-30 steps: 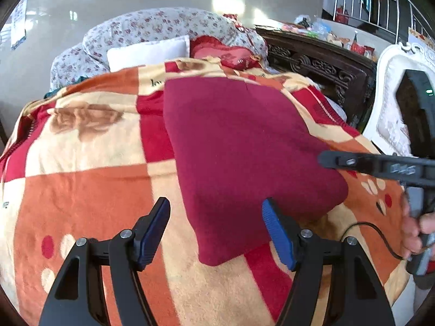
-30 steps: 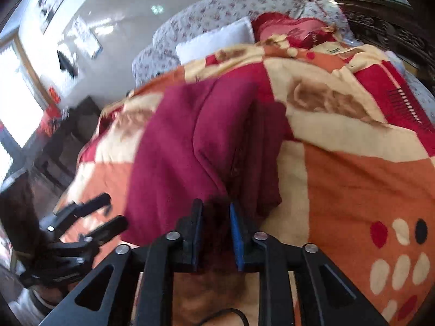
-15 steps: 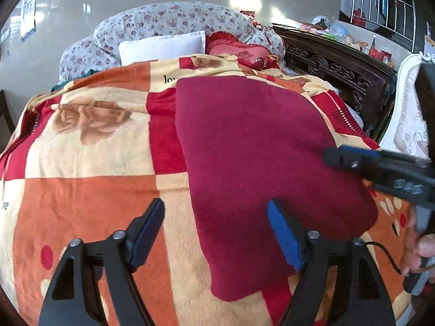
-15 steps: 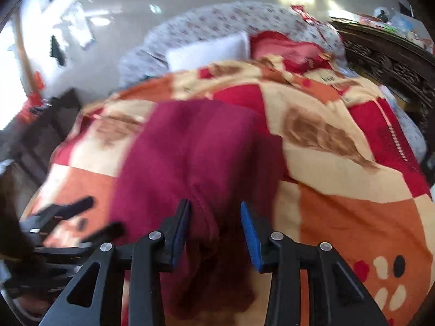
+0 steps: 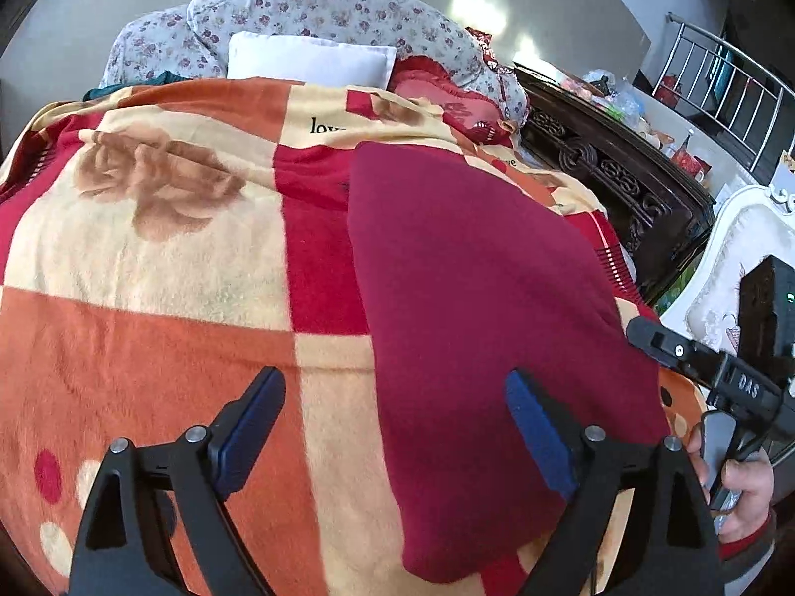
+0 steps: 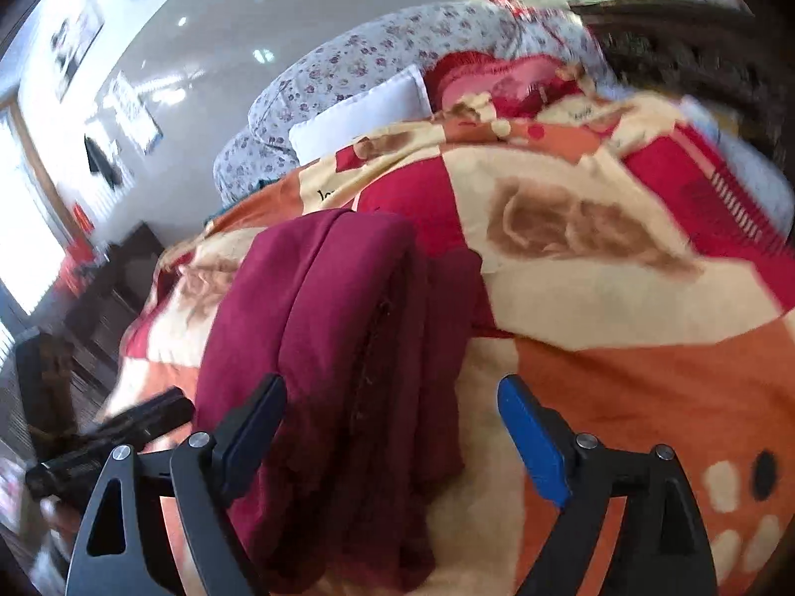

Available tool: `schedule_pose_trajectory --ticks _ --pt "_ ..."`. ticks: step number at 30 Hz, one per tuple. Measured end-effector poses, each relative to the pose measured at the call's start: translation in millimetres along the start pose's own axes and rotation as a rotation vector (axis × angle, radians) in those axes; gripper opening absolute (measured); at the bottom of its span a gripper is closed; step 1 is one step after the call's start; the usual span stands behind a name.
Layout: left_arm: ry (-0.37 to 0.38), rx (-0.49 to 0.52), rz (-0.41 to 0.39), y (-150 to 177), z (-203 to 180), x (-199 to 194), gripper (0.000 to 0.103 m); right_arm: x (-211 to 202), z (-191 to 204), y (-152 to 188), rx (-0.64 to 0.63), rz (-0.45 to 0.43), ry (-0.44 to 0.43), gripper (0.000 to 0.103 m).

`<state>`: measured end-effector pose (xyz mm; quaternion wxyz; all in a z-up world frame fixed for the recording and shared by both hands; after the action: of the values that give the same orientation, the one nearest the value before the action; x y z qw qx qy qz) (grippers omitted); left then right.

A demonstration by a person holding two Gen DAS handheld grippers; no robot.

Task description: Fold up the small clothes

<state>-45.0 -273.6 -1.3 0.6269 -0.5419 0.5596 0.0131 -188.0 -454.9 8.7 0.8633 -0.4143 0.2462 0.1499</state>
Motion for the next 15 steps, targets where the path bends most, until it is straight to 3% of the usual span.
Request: schedule_pose_trajectory --ticks 5,12,15 --pt "0.087 -0.004 0.043 3 -9 14 0.095 22 -11 -1 0.095 0.041 -0.109 0.092" --pt "0.132 -0.014 0.071 4 -21 34 0.1 40 -10 1 0.181 0.064 -0.232 0.093" --pt "0.154 -0.031 0.092 6 -25 43 0.1 47 -3 0 0.152 0.072 -0.236 0.095"
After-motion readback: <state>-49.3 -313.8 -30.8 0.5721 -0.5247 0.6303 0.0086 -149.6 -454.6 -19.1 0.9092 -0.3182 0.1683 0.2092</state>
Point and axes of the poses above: each gripper's, at about its wrist camera, not at the fingertips, and x roughly the way its jaws point, z to its left, y to its underside, the point moved 8 cm from there along x, roughly the way its jaws point, and after that the axes turned 7 degrees about -y, right-handed, at the moved point
